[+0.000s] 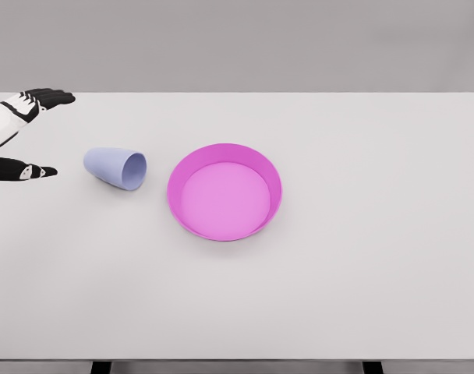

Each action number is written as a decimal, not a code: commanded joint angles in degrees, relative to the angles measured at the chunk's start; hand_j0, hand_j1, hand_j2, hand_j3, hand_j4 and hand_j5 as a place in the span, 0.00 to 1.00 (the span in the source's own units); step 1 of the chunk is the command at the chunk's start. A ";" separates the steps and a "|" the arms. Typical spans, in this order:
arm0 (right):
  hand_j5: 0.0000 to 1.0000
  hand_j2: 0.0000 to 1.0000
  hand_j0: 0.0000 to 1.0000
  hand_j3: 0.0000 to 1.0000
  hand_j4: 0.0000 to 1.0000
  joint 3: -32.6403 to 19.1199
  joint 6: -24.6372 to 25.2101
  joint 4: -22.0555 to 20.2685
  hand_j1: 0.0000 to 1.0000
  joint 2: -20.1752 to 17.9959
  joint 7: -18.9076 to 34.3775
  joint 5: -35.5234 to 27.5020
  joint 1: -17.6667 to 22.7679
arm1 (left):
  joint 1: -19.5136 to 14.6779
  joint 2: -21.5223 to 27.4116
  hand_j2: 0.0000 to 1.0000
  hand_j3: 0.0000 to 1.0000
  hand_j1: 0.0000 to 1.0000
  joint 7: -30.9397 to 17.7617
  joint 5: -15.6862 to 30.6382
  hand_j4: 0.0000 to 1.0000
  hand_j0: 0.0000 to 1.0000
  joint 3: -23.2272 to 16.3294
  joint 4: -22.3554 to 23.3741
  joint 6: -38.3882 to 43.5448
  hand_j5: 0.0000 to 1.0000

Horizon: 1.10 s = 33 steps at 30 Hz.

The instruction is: Flip the cup with left arm and place it on the plate

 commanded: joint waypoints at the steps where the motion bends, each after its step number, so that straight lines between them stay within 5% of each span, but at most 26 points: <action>1: 1.00 1.00 1.00 1.00 1.00 -0.14 0.01 0.09 1.00 0.00 0.01 0.00 0.00 | 0.09 0.08 1.00 1.00 1.00 0.03 0.35 1.00 1.00 0.02 -0.03 0.05 1.00; 9: 1.00 1.00 1.00 1.00 1.00 0.03 0.01 0.00 1.00 0.00 0.01 0.00 0.00 | 0.79 -3.35 1.00 1.00 1.00 -1.64 -5.71 1.00 1.00 -1.30 1.99 0.05 1.00; 19: 1.00 1.00 1.00 1.00 1.00 0.03 0.01 0.00 1.00 0.00 0.01 0.00 0.00 | -0.18 -3.35 1.00 1.00 1.00 -1.55 -5.80 1.00 1.00 -6.48 8.06 0.05 1.00; 30: 1.00 1.00 1.00 1.00 1.00 0.03 0.01 0.00 1.00 0.00 0.01 0.00 0.00 | -8.52 -0.89 1.00 1.00 1.00 -1.46 -5.45 1.00 1.00 -14.66 9.82 0.05 1.00; 33: 1.00 1.00 1.00 1.00 1.00 0.03 0.01 0.00 1.00 0.00 0.01 0.00 0.00 | -12.13 -2.82 1.00 1.00 1.00 -1.46 -5.45 1.00 1.00 -20.02 13.15 0.05 1.00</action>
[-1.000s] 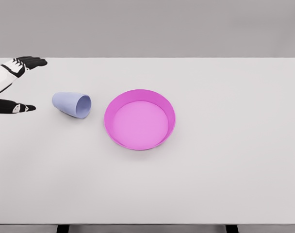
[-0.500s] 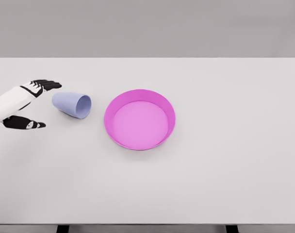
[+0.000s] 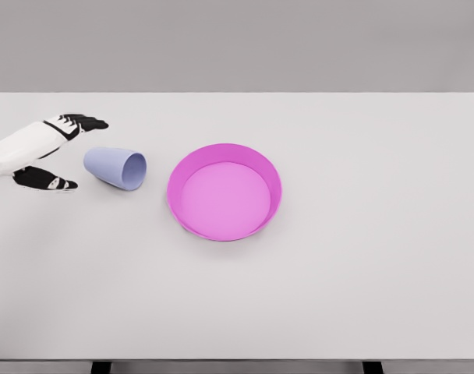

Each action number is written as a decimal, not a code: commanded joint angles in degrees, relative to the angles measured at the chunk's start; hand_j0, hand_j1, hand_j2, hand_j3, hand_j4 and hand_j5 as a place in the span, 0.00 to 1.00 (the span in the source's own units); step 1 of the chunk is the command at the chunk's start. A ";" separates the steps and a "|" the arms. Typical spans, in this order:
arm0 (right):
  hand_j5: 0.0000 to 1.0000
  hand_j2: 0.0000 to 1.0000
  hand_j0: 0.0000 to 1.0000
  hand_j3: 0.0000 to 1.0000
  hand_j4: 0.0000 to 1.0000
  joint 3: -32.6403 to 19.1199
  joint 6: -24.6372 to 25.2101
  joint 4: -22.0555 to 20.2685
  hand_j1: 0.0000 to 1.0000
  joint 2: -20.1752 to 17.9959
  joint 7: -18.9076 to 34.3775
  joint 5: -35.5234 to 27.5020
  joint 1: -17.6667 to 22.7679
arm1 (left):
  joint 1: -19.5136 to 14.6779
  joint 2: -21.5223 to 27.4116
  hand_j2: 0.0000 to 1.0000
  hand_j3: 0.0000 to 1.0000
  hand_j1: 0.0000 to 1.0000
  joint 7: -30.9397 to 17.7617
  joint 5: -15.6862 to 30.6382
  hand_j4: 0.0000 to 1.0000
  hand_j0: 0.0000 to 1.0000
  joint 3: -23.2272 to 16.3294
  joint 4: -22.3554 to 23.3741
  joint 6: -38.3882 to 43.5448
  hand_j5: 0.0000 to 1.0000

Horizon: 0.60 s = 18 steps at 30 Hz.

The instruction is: Flip the cup with left arm and place it on the plate

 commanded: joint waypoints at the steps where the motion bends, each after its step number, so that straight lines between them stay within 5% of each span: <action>1: 1.00 1.00 1.00 1.00 1.00 0.00 0.00 0.00 1.00 0.00 0.01 -0.01 0.00 | -0.09 -1.56 1.00 1.00 1.00 0.02 0.22 1.00 1.00 -3.23 2.97 0.03 1.00; 18: 1.00 1.00 1.00 1.00 1.00 0.00 0.00 0.00 1.00 0.00 0.01 -0.01 0.00 | -3.43 -7.45 1.00 1.00 1.00 -1.03 0.66 1.00 1.00 -3.32 8.95 0.03 1.00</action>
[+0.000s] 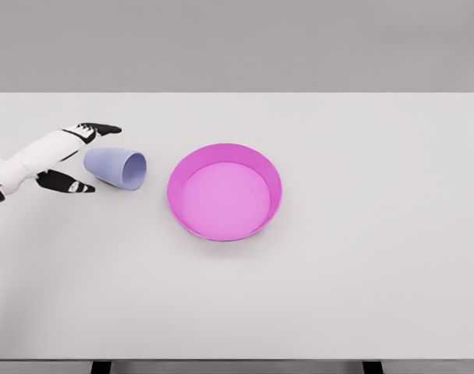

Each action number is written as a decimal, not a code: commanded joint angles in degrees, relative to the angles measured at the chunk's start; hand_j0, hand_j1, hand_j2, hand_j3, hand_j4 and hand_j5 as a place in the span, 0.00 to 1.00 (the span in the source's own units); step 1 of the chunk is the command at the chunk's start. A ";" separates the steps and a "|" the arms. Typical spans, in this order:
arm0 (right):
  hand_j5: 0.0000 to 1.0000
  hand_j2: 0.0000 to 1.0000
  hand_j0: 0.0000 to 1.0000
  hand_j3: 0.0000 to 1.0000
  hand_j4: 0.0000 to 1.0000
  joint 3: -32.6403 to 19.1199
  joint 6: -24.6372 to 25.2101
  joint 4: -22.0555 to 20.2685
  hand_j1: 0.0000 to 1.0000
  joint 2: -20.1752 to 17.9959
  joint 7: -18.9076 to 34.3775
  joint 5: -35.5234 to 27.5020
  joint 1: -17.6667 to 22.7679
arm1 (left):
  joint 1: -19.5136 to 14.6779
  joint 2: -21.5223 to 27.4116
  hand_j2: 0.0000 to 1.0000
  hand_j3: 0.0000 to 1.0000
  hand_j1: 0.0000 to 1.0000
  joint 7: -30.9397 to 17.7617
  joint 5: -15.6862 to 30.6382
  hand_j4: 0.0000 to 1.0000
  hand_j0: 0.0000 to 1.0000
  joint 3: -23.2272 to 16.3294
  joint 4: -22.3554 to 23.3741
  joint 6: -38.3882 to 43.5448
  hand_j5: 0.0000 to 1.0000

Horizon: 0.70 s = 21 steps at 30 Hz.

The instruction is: Flip the cup with left arm and place it on the plate

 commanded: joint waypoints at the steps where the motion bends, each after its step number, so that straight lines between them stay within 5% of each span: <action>1: 1.00 1.00 1.00 1.00 1.00 0.00 0.00 0.00 1.00 0.00 0.01 0.00 0.00 | -0.09 -1.66 1.00 1.00 1.00 -0.35 0.00 1.00 1.00 0.00 0.65 0.05 1.00; 7: 1.00 1.00 1.00 1.00 1.00 0.00 0.00 0.00 1.00 0.00 0.01 0.00 0.00 | -0.53 -3.94 1.00 1.00 1.00 -4.66 0.00 1.00 1.00 0.00 1.70 0.05 1.00; 21: 1.00 1.00 1.00 1.00 1.00 0.00 0.00 0.00 1.00 0.00 0.01 0.00 0.00 | -3.08 -7.11 1.00 1.00 1.00 -4.83 -2.03 1.00 1.00 0.00 9.35 0.05 1.00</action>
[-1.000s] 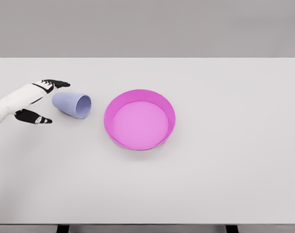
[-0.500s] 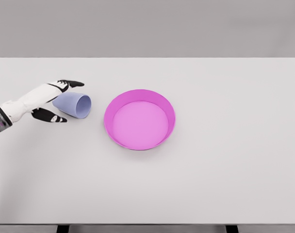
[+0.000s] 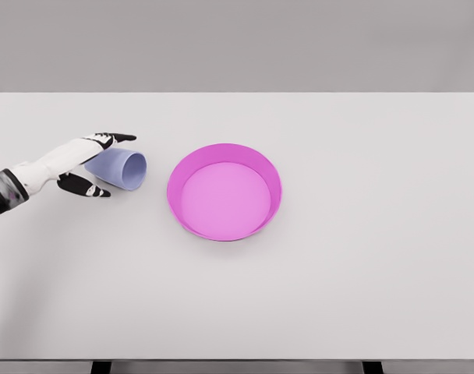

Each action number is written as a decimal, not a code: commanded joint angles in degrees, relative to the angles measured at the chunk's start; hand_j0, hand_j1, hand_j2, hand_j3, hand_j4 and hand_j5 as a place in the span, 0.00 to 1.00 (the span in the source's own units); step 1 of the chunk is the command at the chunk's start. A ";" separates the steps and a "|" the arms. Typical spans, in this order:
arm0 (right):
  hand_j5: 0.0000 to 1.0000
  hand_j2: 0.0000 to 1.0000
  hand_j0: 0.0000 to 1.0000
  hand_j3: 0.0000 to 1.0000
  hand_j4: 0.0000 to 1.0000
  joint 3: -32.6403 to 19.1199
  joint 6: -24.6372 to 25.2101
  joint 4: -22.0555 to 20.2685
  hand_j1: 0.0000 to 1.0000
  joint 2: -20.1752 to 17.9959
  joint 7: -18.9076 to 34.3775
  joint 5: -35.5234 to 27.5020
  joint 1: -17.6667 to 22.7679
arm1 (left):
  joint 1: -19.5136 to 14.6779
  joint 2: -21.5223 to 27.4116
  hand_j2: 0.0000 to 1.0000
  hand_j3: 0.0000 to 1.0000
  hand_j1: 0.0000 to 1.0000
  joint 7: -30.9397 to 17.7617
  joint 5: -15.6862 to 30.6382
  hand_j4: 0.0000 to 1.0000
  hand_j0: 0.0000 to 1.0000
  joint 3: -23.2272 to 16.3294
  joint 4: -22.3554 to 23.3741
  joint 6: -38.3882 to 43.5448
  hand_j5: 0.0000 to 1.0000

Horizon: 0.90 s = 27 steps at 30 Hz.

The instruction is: Flip the cup with left arm and place it on the plate

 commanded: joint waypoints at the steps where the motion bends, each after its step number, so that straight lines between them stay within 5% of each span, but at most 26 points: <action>1: 1.00 1.00 1.00 1.00 1.00 0.00 0.00 0.00 1.00 0.00 0.01 0.00 0.00 | 0.00 -0.23 1.00 1.00 1.00 0.01 -0.07 1.00 1.00 0.05 0.58 0.08 1.00; 27: 1.00 1.00 1.00 1.00 1.00 0.00 0.00 0.00 1.00 0.00 0.01 0.00 0.00 | -1.93 -2.17 0.84 0.84 0.84 -5.26 -2.18 0.84 0.84 0.05 0.75 0.08 0.84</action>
